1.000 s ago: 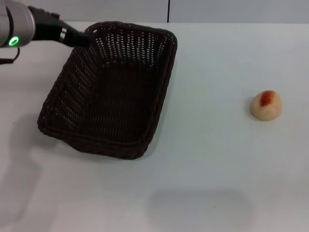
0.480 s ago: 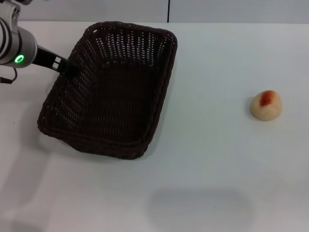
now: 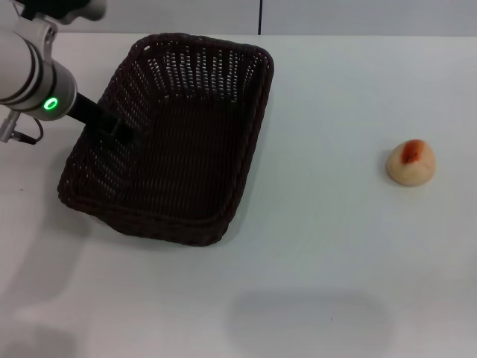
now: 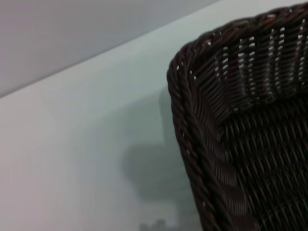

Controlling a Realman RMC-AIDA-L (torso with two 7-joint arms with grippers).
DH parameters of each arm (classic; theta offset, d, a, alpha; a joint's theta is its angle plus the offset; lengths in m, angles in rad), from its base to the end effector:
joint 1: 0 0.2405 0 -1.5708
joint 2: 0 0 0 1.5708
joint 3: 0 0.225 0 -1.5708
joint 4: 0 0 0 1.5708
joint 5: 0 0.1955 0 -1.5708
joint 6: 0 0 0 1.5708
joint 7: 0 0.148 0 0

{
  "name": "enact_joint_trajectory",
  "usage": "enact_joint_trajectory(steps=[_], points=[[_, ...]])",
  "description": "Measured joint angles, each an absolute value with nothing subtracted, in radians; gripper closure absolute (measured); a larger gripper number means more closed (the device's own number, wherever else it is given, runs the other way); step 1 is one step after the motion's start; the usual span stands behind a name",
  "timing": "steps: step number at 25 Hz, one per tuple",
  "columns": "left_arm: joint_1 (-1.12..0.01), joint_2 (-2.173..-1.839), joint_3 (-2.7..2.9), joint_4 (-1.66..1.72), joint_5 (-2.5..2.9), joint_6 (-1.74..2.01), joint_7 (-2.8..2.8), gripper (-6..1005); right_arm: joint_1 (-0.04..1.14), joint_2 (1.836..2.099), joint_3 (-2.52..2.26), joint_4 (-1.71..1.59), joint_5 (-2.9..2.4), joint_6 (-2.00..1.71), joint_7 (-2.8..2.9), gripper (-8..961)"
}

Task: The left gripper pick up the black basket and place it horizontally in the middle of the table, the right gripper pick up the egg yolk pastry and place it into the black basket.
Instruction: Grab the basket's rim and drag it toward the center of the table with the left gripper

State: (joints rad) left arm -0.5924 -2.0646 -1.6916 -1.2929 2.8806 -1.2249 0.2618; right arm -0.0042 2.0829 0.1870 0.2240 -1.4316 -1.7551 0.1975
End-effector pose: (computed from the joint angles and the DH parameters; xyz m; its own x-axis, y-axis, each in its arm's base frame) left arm -0.1906 0.3720 0.0303 0.6591 0.7519 0.0157 0.5059 -0.4279 -0.7490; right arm 0.3484 0.1434 0.0558 0.6237 0.2695 -0.7337 -0.7802 0.2709 -0.5637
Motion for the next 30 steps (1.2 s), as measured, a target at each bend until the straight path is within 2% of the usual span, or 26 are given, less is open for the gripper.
enact_joint_trajectory(steps=[5, 16, 22, 30], points=[[-0.616, -2.064, -1.691, -1.261, 2.881, -1.228, 0.263, 220, -0.003, 2.082, 0.185, 0.224, -1.431, -1.755, 0.197, 120], [-0.614, -2.063, -1.683, -1.281, 2.874, -1.233, 0.283, 407, -0.006, 2.082, 0.182, 0.224, -1.431, -1.763, 0.196, 120], [-0.61, -2.064, -1.681, -1.301, 2.869, -1.235, 0.331, 607, -0.005, 2.082, 0.183, 0.224, -1.431, -1.764, 0.197, 121], [-0.576, -2.06, -1.739, -1.452, 2.679, -1.242, 0.525, 656, -0.006, 2.082, 0.183, 0.224, -1.431, -1.781, 0.198, 121]])
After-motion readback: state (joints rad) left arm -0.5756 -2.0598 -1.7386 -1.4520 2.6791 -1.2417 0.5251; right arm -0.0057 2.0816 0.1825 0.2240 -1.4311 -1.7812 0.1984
